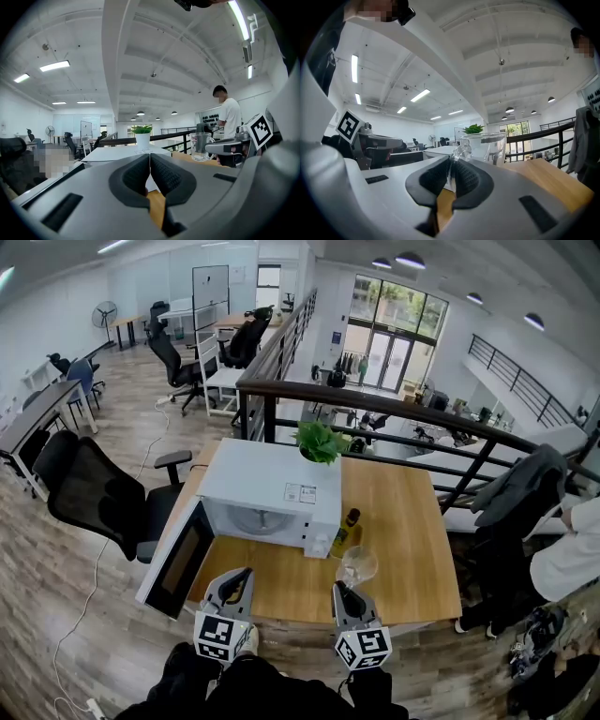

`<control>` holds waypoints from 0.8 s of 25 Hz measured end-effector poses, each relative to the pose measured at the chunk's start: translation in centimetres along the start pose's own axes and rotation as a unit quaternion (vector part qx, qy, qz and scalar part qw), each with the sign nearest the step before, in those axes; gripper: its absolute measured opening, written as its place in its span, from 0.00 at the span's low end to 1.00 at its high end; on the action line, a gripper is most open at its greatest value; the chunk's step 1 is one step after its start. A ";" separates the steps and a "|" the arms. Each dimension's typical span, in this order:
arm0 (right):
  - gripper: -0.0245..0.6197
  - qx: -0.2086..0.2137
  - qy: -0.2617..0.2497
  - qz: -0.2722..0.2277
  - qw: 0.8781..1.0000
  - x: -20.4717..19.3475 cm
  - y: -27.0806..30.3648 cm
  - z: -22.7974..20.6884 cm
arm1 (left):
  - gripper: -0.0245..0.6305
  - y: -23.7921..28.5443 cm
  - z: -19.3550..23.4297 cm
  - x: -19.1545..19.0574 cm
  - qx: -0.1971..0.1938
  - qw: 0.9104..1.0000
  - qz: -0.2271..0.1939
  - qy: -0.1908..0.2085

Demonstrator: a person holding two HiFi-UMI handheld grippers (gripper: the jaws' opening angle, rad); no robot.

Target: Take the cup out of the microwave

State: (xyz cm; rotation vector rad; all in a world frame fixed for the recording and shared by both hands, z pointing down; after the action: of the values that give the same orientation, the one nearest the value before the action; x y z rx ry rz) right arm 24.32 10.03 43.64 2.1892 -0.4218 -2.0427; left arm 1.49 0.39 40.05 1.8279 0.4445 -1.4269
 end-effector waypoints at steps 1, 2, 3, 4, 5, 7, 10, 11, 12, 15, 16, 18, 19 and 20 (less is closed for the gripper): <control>0.09 0.001 0.001 -0.001 1.000 0.1 0.0 -0.1 | 0.07 0.1 0.0 0.1 0.000 1.000 0.000 0.000; 0.09 0.001 0.001 -0.002 1.000 0.1 0.1 -0.1 | 0.07 0.2 0.0 0.2 -0.001 1.000 -0.001 0.000; 0.09 0.001 0.001 -0.002 1.000 0.1 0.1 -0.1 | 0.07 0.3 0.0 0.2 -0.002 1.000 -0.001 0.000; 0.09 0.000 0.000 -0.002 1.000 0.2 0.2 -0.1 | 0.07 0.4 0.1 0.2 -0.002 1.000 0.000 0.000; 0.09 0.000 -0.001 -0.002 1.000 0.1 0.4 -0.1 | 0.07 0.4 0.1 0.1 -0.002 1.000 0.000 0.000; 0.09 0.001 -0.002 -0.001 1.000 0.2 0.5 -0.1 | 0.07 0.5 0.2 0.1 -0.002 1.000 0.001 0.000; 0.09 0.001 -0.002 -0.002 1.000 0.3 0.5 -0.2 | 0.07 0.7 0.2 0.2 -0.002 1.000 0.000 0.000; 0.09 0.000 -0.001 -0.002 1.000 0.3 0.6 -0.2 | 0.07 0.7 0.2 0.1 -0.003 1.000 0.001 0.000; 0.09 0.000 0.000 -0.003 1.000 0.2 0.7 -0.1 | 0.07 0.8 0.3 0.1 -0.003 1.000 0.001 0.000; 0.09 0.000 0.001 -0.003 1.000 0.0 0.9 -0.2 | 0.07 1.0 0.4 -0.1 -0.003 1.000 0.002 -0.001; 0.09 0.000 0.002 -0.003 1.000 -0.1 1.0 -0.3 | 0.07 1.1 0.4 -0.2 -0.003 1.000 0.002 -0.001; 0.09 -0.001 0.002 -0.002 1.000 -0.2 1.1 -0.3 | 0.07 1.3 0.5 -0.3 -0.004 1.000 0.003 -0.001; 0.09 -0.001 0.002 -0.002 1.000 -0.3 1.2 -0.3 | 0.07 1.3 0.5 -0.3 -0.003 1.000 0.003 -0.002; 0.09 -0.001 0.002 -0.002 1.000 -0.3 1.2 -0.3 | 0.07 1.4 0.6 -0.4 -0.003 1.000 0.002 -0.002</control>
State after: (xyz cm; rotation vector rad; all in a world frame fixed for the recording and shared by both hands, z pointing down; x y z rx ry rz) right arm 24.47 8.92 44.25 2.1945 -0.4153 -2.0406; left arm 1.90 -0.87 40.81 1.8193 0.4424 -1.4251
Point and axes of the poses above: the fingertips, and each gripper's own axes: y forward along the fingers, z to its left, x out of its top, the point moved 7 cm from there along -y, backward along the fingers, and after that the axes turned 13 degrees about z, right-handed, at the moved point
